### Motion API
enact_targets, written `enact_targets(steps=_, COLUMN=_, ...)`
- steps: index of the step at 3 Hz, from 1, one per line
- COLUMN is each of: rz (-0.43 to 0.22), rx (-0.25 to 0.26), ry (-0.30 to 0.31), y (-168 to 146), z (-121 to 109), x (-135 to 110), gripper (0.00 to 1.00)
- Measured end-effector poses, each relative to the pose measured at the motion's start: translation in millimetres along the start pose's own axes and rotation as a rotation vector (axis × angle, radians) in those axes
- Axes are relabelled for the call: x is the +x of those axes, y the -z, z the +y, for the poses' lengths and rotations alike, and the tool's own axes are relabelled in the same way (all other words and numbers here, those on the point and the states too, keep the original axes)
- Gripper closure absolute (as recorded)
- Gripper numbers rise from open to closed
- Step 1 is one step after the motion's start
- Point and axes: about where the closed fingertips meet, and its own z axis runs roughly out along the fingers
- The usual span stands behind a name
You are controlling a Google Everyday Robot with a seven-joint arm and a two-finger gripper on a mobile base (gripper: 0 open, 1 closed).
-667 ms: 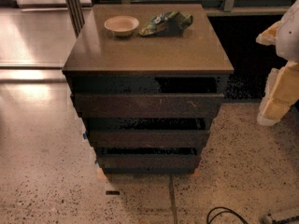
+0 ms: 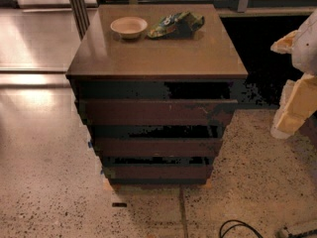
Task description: Open top drawer
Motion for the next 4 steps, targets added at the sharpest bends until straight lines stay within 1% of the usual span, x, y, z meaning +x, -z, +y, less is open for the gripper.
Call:
enact_targets(steps=1, rz=-0.057, rx=0.015, ry=0.018, y=-33, z=6, x=3, gripper=0.0)
enact_targets(steps=2, rz=-0.119, rx=0.014, ry=0.012, y=-100, z=0, x=-1, gripper=0.0)
enact_targets(steps=3, rz=-0.119, rx=0.014, ry=0.012, y=-100, z=0, x=-1, gripper=0.0)
enact_targets(steps=4, rz=-0.147, rx=0.015, ry=0.004, y=-111, z=-2, x=-1, gripper=0.0)
